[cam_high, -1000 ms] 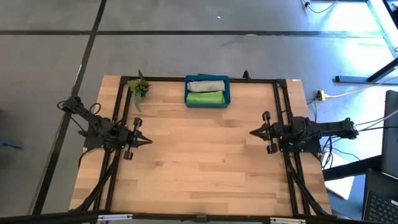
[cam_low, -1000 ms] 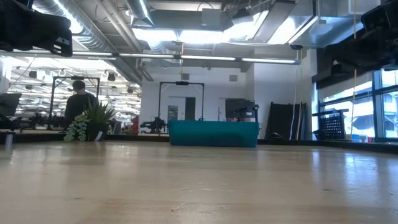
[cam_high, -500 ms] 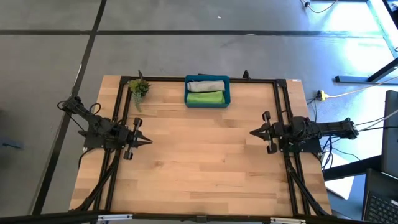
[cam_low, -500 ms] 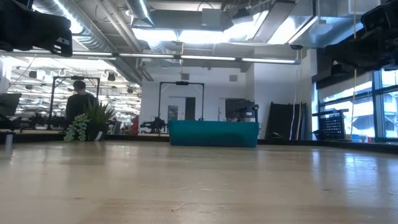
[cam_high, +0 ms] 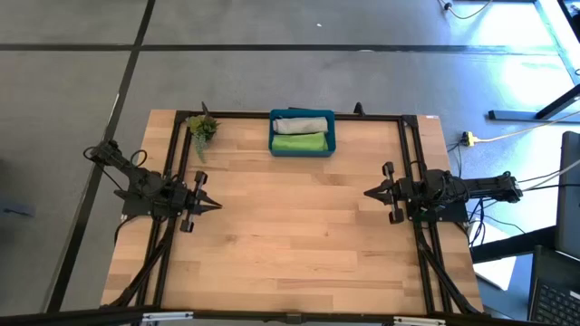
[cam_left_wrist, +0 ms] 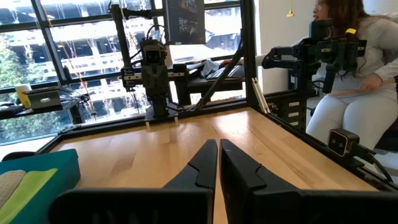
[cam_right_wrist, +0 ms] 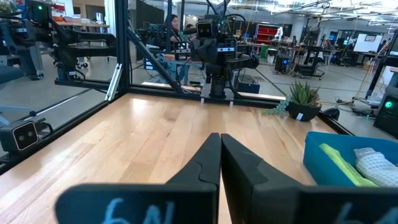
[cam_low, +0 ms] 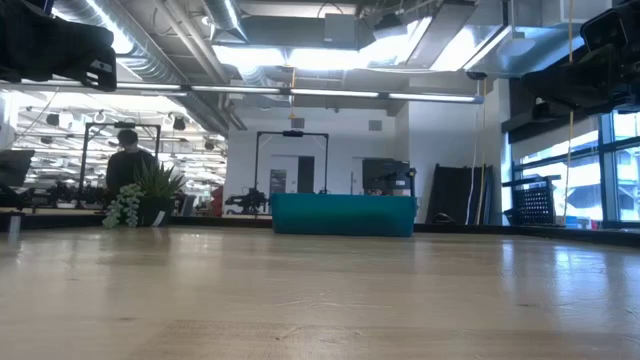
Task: Roll microfiber towels into tight, uniform cylinder then place into a basket
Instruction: Return to Home Position
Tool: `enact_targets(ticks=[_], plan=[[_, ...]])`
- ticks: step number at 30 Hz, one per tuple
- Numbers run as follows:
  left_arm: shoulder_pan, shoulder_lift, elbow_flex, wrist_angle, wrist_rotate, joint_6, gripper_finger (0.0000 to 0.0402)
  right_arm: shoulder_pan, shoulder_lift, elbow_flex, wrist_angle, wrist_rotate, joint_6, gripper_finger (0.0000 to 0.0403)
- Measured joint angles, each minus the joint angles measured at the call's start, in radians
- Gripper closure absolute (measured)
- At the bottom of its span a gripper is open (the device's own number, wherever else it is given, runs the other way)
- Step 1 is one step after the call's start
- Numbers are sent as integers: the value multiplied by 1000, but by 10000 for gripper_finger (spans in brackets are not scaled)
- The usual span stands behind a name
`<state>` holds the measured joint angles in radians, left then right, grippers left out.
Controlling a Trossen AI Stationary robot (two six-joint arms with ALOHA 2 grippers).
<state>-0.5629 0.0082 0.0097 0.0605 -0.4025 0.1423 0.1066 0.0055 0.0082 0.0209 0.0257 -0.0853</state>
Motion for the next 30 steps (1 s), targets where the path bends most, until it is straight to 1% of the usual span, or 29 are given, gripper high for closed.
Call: enact_targets(ticks=[9,23,30], plan=[[0,0,0,0,0,0,382,0,0,0,0,0,1,389],[0,0,0,0,0,0,400,0,0,0,0,0,-2,389],[0,0,0,0,0,0,394,0,0,0,0,0,-2,389]])
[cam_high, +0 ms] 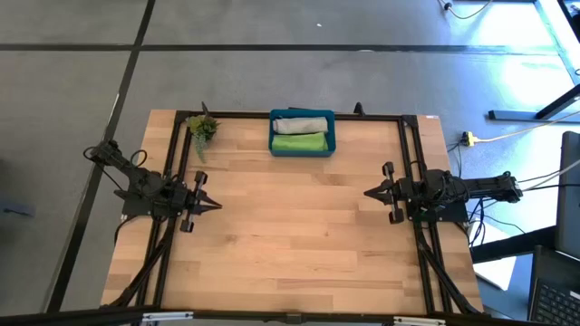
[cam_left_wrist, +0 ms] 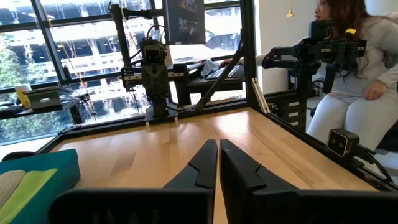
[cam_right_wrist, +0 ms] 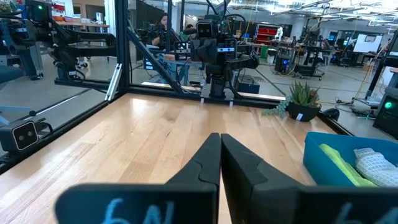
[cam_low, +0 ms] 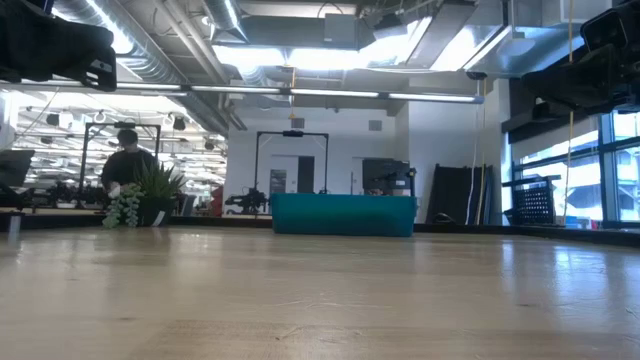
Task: Roll microfiber towels into tight, uniform cylinder then place into a basket
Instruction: Return to Home Position
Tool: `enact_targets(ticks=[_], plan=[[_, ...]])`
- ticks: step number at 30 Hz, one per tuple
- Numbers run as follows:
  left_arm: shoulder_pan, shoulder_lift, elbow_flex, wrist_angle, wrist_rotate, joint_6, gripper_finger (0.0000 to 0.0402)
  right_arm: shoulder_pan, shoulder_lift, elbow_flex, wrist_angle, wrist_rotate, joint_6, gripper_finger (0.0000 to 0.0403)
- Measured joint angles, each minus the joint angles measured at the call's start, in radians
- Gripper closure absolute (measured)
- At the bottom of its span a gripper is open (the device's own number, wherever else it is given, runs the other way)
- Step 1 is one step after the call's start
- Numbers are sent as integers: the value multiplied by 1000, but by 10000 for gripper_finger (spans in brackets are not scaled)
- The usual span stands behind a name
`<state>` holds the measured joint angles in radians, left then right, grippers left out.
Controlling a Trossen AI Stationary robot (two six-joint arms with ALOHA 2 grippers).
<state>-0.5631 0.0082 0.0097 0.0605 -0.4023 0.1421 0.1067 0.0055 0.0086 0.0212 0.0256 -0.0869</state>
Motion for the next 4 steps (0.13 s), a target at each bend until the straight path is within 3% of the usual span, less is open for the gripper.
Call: enact_targets(ticks=[4], plan=[[0,0,0,0,0,0,386,0,0,0,0,0,0,389]])
